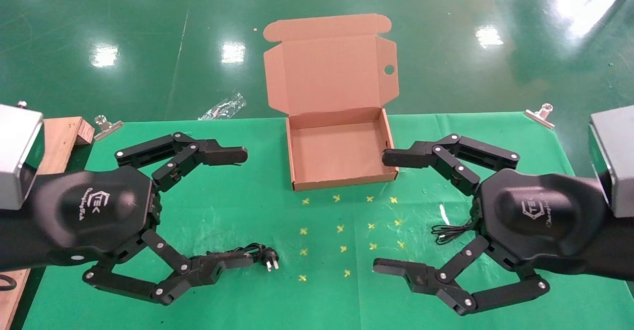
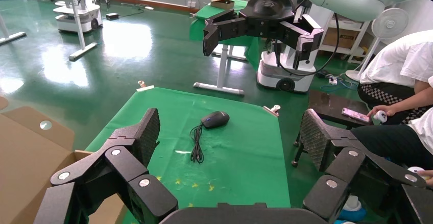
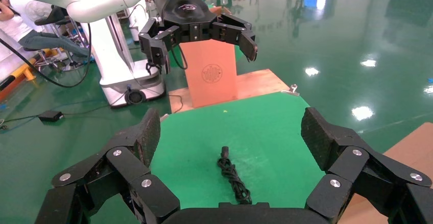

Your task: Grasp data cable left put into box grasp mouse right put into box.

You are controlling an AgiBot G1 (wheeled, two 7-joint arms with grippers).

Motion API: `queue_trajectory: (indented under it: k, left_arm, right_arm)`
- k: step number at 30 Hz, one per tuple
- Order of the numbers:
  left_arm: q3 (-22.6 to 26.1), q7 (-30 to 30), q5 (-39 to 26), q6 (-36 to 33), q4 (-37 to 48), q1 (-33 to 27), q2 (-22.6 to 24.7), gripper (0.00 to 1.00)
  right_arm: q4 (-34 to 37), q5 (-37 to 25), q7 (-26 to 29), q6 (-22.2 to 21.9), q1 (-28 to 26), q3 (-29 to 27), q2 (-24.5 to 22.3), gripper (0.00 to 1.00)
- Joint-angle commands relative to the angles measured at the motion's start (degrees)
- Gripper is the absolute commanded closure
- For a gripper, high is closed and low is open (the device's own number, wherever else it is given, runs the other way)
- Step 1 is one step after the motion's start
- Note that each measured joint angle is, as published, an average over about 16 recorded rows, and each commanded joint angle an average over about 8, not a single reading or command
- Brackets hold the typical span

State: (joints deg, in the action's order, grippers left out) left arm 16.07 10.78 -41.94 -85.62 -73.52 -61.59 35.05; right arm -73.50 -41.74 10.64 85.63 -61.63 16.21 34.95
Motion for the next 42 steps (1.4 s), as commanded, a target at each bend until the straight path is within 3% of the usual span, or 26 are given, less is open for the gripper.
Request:
queue_trajectory:
  k: [1, 42]
  left_arm:
    - [0.0, 0.0, 0.0, 0.0, 0.0, 0.0, 0.0, 0.00]
    - [0.0, 0.0, 0.0, 0.0, 0.0, 0.0, 0.0, 0.00]
  right_arm:
    - [0.0, 0.0, 0.0, 0.0, 0.0, 0.0, 0.0, 0.00]
    - [0.0, 0.0, 0.0, 0.0, 0.0, 0.0, 0.0, 0.00]
